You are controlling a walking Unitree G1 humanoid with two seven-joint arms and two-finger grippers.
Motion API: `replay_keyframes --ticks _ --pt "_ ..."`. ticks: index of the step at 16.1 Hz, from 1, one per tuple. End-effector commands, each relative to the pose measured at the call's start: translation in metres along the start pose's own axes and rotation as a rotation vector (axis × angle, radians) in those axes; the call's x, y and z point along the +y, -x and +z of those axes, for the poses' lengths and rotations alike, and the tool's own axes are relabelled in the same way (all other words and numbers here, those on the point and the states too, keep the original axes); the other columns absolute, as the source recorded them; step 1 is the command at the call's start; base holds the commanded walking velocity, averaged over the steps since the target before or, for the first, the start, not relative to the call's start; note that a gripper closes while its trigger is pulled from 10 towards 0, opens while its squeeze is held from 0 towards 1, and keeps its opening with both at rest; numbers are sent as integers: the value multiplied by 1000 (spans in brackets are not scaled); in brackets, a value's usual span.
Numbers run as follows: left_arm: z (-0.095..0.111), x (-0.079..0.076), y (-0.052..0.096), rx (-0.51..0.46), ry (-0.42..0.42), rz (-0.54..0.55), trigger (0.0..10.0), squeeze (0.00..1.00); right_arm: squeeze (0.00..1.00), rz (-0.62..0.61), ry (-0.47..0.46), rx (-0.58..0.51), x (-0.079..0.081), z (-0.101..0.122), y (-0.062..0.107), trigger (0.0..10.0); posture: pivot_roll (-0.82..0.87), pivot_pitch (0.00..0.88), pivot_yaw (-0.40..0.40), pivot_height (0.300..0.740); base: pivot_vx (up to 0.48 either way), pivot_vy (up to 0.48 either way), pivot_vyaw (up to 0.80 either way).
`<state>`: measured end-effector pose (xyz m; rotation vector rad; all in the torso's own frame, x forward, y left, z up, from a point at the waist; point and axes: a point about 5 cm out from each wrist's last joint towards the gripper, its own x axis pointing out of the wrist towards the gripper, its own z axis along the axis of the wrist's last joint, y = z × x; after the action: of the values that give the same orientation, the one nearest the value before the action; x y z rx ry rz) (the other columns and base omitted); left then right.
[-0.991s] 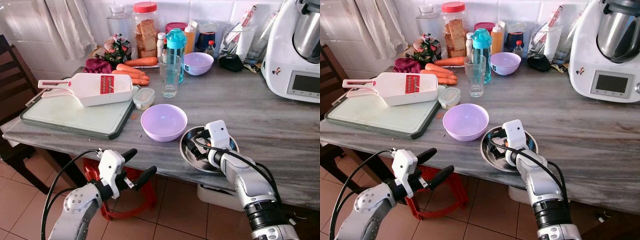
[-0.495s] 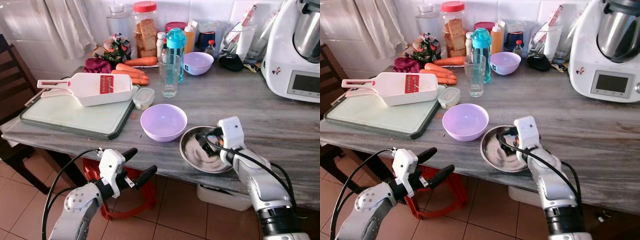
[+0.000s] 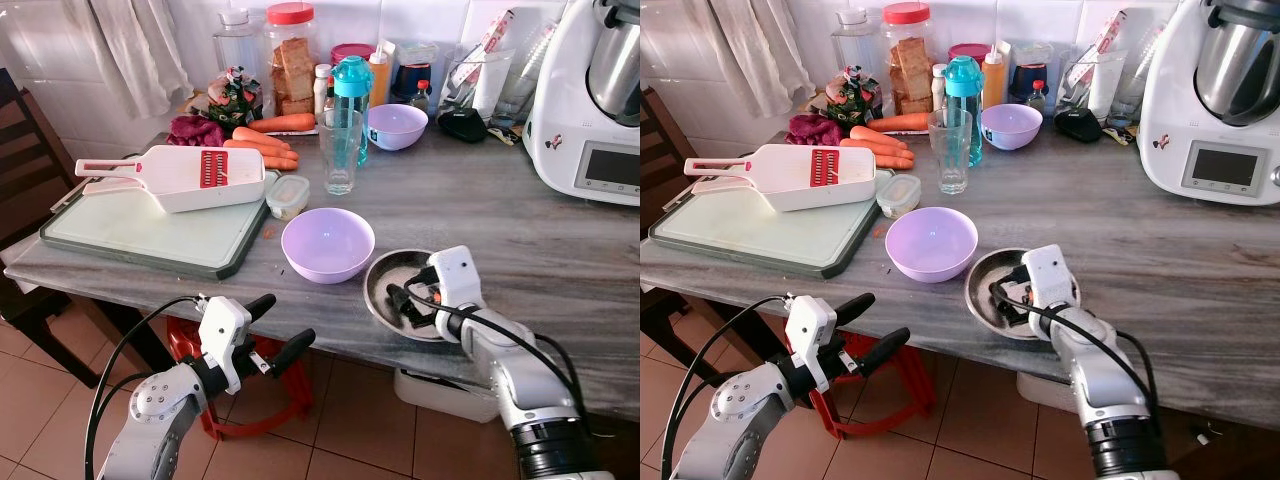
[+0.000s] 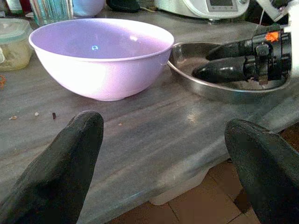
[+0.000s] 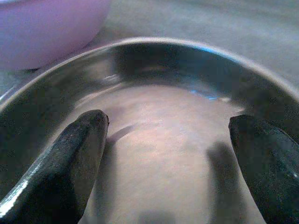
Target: Setting the table
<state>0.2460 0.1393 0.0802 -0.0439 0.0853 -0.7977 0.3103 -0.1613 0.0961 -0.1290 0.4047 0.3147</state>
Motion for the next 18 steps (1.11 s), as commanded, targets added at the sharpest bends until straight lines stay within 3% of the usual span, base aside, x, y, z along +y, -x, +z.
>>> replay_keyframes --ticks 1,12,18 --pt "2 0 1 10 -15 5 10000 0 420 19 1 8 4 1 -4 10000 8 13 56 740 0 0 0" --pt "1 -2 3 17 -9 3 10000 0 420 91 -2 -19 24 14 -22 10000 16 20 55 740 0 0 0" --pt "0 -1 3 21 -10 9 10000 0 424 61 3 -60 15 22 -10 10000 10 17 52 740 0 0 0"
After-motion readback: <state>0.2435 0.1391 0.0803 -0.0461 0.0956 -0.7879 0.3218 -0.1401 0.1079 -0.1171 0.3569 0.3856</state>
